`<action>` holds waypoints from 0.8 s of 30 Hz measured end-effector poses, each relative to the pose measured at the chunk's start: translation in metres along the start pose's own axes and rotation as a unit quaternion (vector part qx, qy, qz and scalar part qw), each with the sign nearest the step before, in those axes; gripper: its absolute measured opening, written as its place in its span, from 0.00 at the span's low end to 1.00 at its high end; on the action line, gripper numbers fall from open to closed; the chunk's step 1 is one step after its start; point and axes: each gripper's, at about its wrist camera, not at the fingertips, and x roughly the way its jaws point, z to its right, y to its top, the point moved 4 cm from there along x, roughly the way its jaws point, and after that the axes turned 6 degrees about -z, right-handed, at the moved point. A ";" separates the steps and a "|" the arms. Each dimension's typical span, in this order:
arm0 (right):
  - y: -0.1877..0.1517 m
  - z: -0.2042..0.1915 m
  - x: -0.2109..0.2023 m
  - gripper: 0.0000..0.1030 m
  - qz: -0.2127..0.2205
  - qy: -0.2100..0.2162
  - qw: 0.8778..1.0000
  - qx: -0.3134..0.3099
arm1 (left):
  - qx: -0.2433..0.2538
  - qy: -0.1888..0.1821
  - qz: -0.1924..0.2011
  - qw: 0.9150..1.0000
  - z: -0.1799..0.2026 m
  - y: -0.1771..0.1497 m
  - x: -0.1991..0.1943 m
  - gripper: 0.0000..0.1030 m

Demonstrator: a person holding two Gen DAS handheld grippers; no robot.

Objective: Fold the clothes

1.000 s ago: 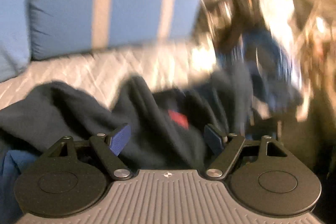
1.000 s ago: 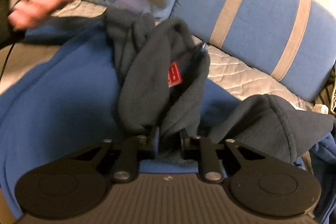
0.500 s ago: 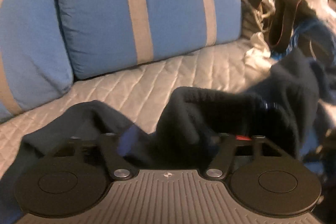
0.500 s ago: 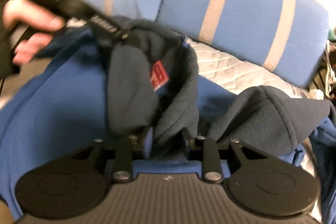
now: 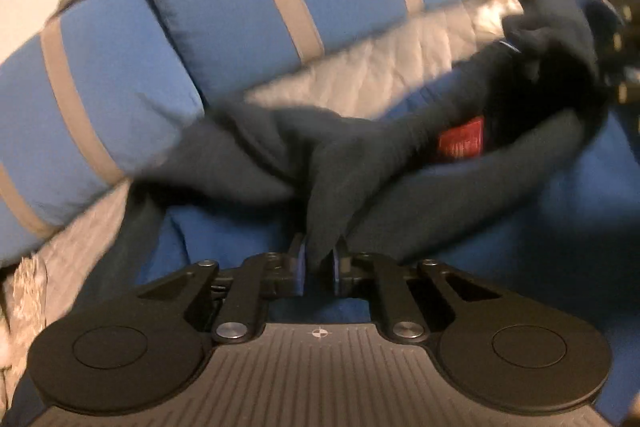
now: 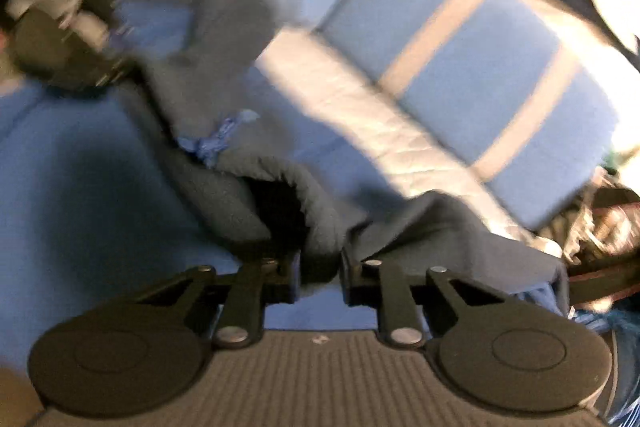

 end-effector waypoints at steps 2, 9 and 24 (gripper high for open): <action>-0.006 -0.014 0.003 0.39 -0.008 -0.006 1.000 -0.021 | 0.019 0.003 -0.022 1.000 0.009 -0.012 -0.001 0.17; -0.005 -0.021 -0.005 0.69 0.040 -0.069 0.997 0.008 | 0.098 0.101 0.009 0.990 0.032 -0.014 -0.010 0.45; -0.003 -0.044 0.018 0.66 0.020 -0.207 0.963 -0.171 | 0.210 0.198 0.032 0.957 0.042 -0.011 -0.005 0.50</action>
